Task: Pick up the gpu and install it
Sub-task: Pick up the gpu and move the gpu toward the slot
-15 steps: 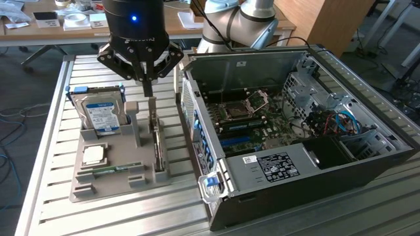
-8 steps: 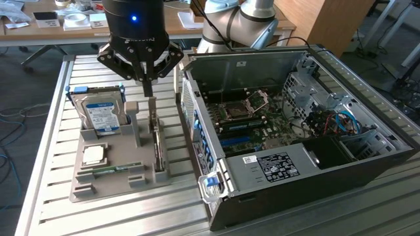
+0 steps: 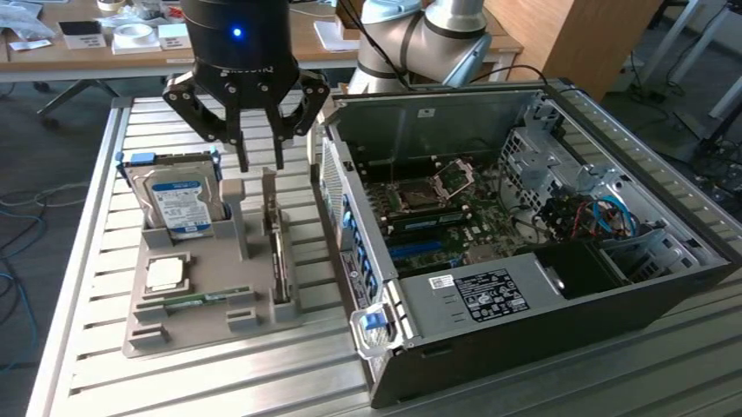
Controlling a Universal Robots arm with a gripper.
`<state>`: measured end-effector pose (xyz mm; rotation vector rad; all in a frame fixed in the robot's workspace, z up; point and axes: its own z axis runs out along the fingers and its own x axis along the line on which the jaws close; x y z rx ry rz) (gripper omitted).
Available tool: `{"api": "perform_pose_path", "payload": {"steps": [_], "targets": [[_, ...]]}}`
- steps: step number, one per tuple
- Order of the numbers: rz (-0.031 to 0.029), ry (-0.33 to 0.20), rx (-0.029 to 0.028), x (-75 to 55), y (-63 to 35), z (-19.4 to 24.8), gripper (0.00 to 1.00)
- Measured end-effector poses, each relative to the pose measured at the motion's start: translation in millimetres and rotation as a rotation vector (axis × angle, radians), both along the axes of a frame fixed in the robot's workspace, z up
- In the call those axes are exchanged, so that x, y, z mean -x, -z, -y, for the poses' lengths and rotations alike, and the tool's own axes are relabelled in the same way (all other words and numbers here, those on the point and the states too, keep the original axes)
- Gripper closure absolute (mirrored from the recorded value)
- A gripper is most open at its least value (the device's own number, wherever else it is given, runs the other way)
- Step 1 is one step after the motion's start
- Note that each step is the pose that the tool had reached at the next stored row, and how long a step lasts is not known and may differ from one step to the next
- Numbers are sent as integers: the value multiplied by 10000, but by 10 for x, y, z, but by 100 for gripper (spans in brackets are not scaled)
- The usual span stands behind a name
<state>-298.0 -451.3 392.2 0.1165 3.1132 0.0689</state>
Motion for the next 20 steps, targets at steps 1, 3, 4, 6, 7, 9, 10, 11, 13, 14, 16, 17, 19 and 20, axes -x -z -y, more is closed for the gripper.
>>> {"api": "perform_pose_path", "payload": {"steps": [1, 3, 4, 6, 7, 9, 10, 11, 13, 14, 16, 17, 19, 20], "targets": [[1, 0, 0, 0, 0, 0, 59], [1, 0, 0, 0, 0, 0, 59], [2, 0, -1, 0, 7, 0, 59], [1, 0, 0, 0, 41, 0, 59], [0, 0, 0, 0, 60, 0, 59], [0, 0, 0, 0, 96, 0, 59], [1, 0, 0, 0, 115, 0, 59], [1, 0, -1, 0, 133, 0, 59], [0, 0, 0, 0, 168, 0, 59], [1, 0, 0, 0, 186, 0, 59], [1, 0, 0, 0, 221, 0, 59], [0, 0, 0, 0, 226, 0, 59], [-1, 0, 2, 0, 226, 0, 59], [-1, 0, 1, 0, 226, 0, 59]]}}
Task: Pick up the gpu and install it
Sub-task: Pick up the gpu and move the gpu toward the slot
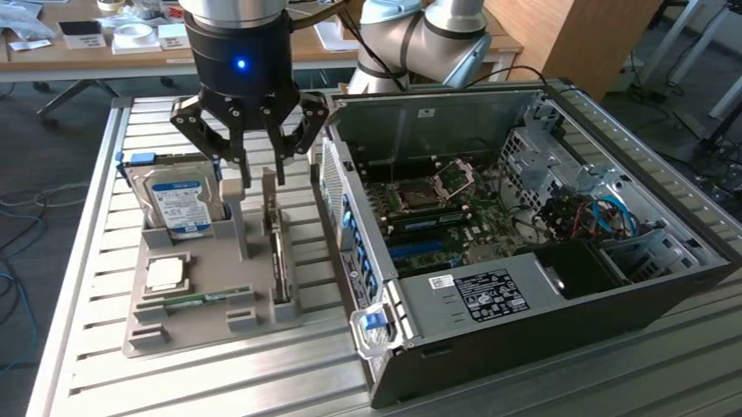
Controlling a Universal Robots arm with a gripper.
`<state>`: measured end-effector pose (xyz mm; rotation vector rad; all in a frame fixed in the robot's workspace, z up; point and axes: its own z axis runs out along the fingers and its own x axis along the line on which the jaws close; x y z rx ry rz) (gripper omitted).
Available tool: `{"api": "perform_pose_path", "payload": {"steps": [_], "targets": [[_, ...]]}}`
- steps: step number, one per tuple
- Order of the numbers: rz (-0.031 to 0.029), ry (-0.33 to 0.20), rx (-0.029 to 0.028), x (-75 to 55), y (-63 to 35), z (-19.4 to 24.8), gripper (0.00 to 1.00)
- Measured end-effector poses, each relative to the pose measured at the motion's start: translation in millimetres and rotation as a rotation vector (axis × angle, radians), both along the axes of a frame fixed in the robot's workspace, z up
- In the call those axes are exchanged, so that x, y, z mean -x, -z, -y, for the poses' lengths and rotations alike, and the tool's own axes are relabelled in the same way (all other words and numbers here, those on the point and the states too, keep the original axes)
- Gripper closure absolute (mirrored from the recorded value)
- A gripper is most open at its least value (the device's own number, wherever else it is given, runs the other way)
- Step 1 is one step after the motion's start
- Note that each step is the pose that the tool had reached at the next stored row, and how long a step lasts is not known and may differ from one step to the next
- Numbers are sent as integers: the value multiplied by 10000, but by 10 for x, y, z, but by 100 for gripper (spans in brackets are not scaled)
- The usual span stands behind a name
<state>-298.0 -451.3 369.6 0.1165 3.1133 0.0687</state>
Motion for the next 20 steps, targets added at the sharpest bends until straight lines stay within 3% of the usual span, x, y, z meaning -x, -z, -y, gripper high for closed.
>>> {"api": "perform_pose_path", "payload": {"steps": [5, 20], "targets": [[5, 0, -4, 0, 19, 0, 59], [2, 0, -1, 0, 241, 0, 59]]}}
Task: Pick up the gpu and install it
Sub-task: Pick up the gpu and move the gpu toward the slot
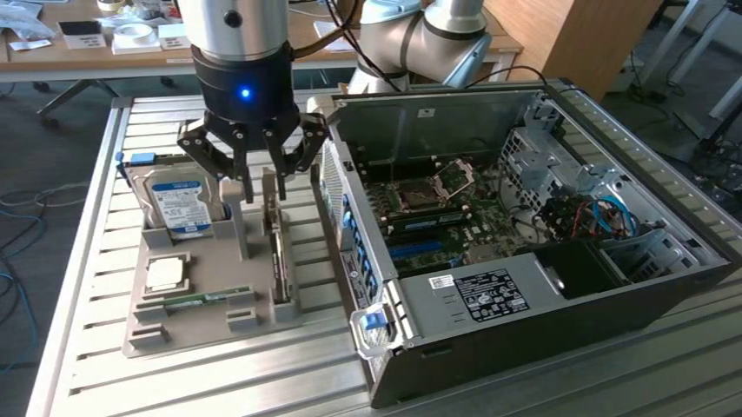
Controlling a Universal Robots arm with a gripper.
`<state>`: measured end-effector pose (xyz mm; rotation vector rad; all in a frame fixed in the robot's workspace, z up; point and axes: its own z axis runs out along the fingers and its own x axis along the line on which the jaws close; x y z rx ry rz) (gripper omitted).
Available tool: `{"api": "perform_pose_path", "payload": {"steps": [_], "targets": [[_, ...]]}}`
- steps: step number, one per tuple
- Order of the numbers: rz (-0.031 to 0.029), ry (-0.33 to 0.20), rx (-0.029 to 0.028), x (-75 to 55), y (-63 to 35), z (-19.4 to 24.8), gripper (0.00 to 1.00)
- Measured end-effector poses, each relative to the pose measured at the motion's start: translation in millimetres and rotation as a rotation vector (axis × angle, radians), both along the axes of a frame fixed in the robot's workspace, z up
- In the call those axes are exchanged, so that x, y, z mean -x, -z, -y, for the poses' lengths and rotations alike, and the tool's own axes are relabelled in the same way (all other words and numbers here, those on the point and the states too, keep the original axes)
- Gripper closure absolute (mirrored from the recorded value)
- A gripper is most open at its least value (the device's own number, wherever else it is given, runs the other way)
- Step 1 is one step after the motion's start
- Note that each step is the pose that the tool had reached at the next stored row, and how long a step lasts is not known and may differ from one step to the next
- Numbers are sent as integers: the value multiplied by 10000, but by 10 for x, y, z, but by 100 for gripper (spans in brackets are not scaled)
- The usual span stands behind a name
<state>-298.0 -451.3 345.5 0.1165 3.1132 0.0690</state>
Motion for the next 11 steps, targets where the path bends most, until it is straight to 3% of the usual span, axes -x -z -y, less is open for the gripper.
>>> {"api": "perform_pose_path", "payload": {"steps": [11], "targets": [[-1, 1, 0, 0, 145, 0, 59]]}}
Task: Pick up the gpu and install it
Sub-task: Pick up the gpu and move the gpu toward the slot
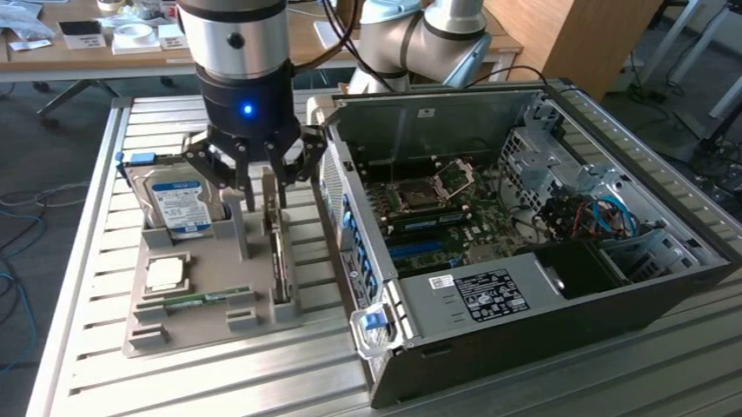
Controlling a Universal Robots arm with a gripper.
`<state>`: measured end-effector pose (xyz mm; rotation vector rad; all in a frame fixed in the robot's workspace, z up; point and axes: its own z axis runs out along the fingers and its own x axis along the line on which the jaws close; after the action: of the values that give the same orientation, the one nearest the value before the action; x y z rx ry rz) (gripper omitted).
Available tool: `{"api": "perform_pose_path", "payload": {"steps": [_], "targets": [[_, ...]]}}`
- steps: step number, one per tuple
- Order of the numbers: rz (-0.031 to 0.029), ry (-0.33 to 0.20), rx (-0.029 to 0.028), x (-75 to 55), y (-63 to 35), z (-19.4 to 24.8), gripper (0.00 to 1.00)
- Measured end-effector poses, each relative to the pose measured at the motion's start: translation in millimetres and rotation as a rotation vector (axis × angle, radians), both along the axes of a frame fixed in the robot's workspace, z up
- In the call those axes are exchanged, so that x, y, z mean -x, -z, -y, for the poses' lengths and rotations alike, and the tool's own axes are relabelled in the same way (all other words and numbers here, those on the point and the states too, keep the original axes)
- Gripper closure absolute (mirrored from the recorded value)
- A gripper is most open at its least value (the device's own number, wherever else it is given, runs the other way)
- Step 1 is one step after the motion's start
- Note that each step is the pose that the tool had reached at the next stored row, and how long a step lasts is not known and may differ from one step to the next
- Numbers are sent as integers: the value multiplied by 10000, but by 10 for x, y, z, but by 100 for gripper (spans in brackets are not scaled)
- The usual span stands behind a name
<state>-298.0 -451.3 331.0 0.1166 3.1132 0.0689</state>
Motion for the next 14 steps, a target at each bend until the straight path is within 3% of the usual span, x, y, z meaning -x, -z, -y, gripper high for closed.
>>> {"api": "perform_pose_path", "payload": {"steps": [14], "targets": [[1, 0, -1, 0, 228, 0, 59]]}}
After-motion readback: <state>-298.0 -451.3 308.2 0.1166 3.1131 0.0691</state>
